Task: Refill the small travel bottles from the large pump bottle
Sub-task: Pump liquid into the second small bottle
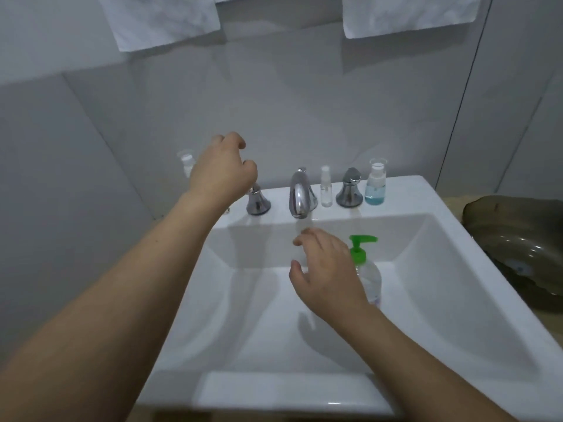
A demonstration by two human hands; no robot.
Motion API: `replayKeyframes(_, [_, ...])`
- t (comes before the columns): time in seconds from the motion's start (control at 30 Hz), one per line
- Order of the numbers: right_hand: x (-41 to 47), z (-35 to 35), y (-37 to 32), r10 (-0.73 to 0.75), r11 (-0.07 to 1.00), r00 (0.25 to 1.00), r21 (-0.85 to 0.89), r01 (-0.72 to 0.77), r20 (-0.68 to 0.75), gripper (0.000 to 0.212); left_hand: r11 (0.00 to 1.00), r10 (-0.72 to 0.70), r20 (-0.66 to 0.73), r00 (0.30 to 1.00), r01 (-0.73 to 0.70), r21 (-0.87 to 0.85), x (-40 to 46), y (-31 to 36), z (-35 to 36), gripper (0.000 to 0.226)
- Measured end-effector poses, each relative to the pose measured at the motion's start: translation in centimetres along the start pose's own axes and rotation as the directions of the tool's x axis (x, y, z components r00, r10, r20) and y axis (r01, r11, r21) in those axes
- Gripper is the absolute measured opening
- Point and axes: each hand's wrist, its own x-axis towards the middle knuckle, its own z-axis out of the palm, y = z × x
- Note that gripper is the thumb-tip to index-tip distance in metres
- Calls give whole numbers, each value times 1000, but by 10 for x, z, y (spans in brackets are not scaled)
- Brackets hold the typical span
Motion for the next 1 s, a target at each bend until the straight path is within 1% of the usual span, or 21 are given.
replayKeyframes(0.03, [3,6,-2,8,1000,999,-3,-8,43,32,999,-41,2,999,41,-12,0,-12,1,44])
replayKeyframes(0.13, [19,24,-15,107,993,986,32,-111,125,35,987,-147,47,988,150,-66,-2,-42,11,50])
replayKeyframes(0.23, [33,46,-32,121,987,979,81,-136,166,37,979,-177,74,981,183,-86,-3,-61,25,56])
replayKeyframes(0.37, [38,76,-39,173,972,967,126,-198,187,34,991,-103,18,995,104,-88,0,-75,39,61])
replayKeyframes(0.5, [41,94,-29,217,964,935,89,-250,279,37,999,-23,-17,1000,24,21,7,-84,51,60])
replayKeyframes(0.6, [43,93,-22,226,962,934,90,-259,277,38,998,3,-28,1000,-1,62,8,-88,60,53])
replayKeyframes(0.7, [45,92,-21,226,960,933,101,-263,279,37,997,48,-65,997,-44,64,6,-92,66,40])
replayKeyframes(0.77, [45,92,-20,226,958,930,105,-266,289,38,996,68,-87,994,-63,56,4,-91,65,35])
replayKeyframes(0.87, [45,90,-15,233,955,924,107,-276,304,40,994,107,-55,993,-108,-13,-2,-89,55,30])
replayKeyframes(0.93, [46,88,-13,233,952,921,121,-282,311,44,984,132,-14,991,-133,-122,-12,-85,45,25])
replayKeyframes(0.97, [46,85,-13,227,950,920,137,-282,319,47,976,114,27,993,-107,-188,-19,-83,39,23])
replayKeyframes(1.0, [48,83,-14,214,947,917,157,-279,337,51,962,73,85,994,-48,-269,-26,-83,36,22])
